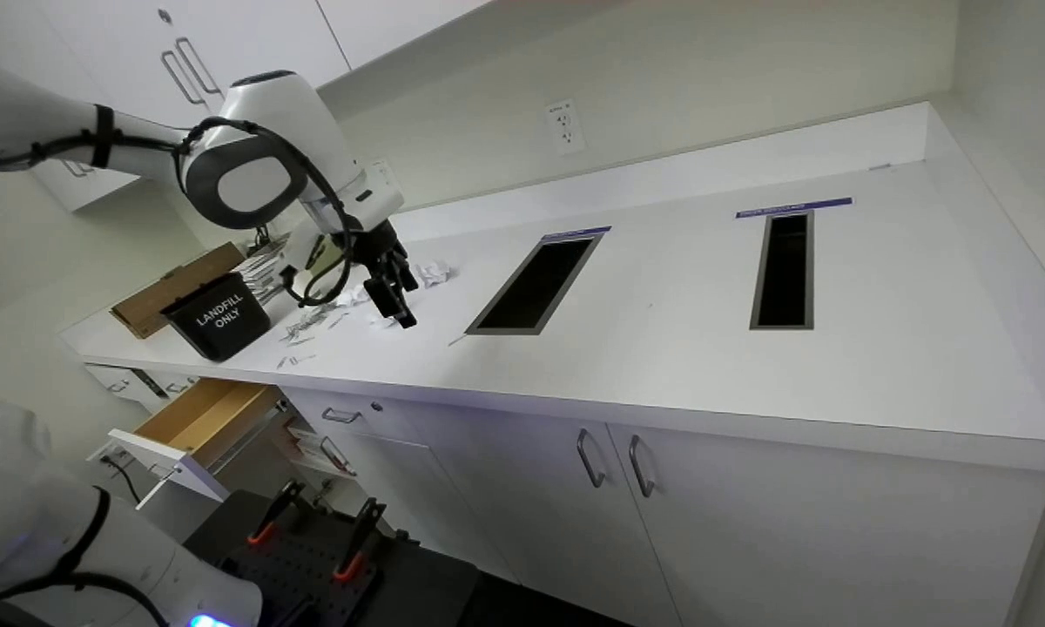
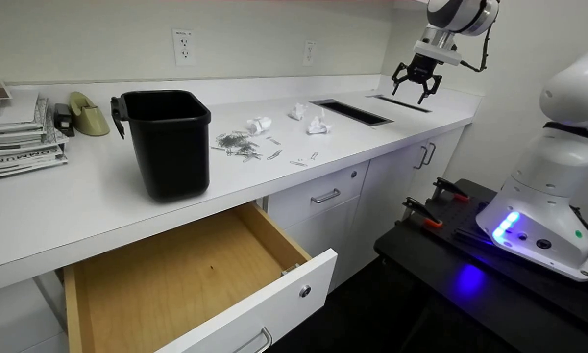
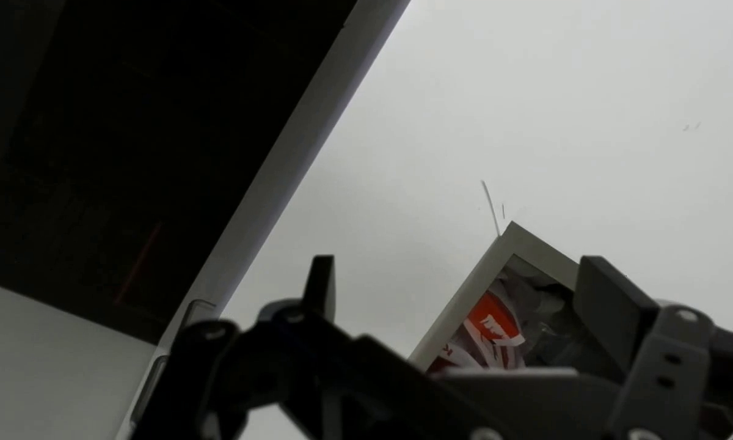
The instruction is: Open the last bottom cabinet door
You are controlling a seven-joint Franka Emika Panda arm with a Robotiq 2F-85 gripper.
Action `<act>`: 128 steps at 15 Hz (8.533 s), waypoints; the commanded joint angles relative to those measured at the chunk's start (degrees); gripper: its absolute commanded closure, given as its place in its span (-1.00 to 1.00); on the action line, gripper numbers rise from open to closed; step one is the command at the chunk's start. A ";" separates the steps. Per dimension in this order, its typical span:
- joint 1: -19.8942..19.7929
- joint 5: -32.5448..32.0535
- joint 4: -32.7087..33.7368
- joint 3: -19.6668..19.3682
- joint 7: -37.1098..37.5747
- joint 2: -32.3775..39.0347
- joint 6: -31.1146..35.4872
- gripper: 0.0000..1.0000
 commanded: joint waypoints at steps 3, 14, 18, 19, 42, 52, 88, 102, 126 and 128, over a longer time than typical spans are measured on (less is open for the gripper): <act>-2.62 -0.03 3.20 -1.45 5.84 3.53 -2.58 -1.00; -16.68 11.21 12.00 -24.27 -3.18 21.32 -7.97 -1.00; -21.05 27.46 14.26 -24.90 -6.98 31.84 -9.08 -1.00; -19.96 21.99 11.27 -25.76 -6.62 26.87 -6.79 -1.00; -38.92 50.93 29.89 -20.30 3.52 48.52 -32.72 -1.00; -42.15 59.71 27.40 -17.50 -0.18 52.20 -33.54 -1.00; -37.61 101.06 34.01 -11.26 -12.30 67.52 -35.50 -1.00; -37.35 101.98 35.85 -10.85 -9.84 70.04 -35.54 0.58; -55.35 70.62 61.31 -17.05 -10.49 80.08 -45.19 0.95; -57.74 68.71 64.19 -16.57 -10.15 80.79 -44.68 0.95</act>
